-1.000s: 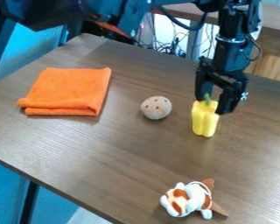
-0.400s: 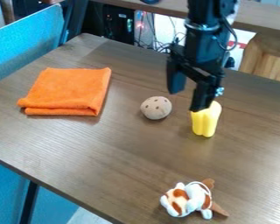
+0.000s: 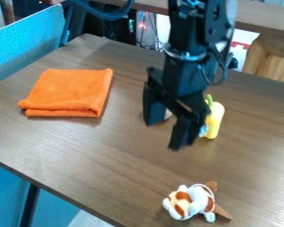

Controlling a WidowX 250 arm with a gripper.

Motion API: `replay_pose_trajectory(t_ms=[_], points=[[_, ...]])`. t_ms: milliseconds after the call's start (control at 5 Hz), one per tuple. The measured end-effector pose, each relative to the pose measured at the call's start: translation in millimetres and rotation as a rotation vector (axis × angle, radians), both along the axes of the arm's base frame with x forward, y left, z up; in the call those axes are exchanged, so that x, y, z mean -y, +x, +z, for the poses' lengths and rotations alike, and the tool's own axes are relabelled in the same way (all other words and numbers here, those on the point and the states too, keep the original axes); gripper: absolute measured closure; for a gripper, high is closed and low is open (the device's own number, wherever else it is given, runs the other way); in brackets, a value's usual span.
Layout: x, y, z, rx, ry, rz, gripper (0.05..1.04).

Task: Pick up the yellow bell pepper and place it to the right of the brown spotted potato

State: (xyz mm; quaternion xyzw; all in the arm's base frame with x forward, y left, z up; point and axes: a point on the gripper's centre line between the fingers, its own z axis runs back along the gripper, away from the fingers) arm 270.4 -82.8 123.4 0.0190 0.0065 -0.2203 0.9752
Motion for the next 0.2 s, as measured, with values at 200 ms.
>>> replay_pose_trajectory(t_ms=[200], points=[[14.8,-19.7,-12.2,-0.036,0.014,-0.039,0.074]])
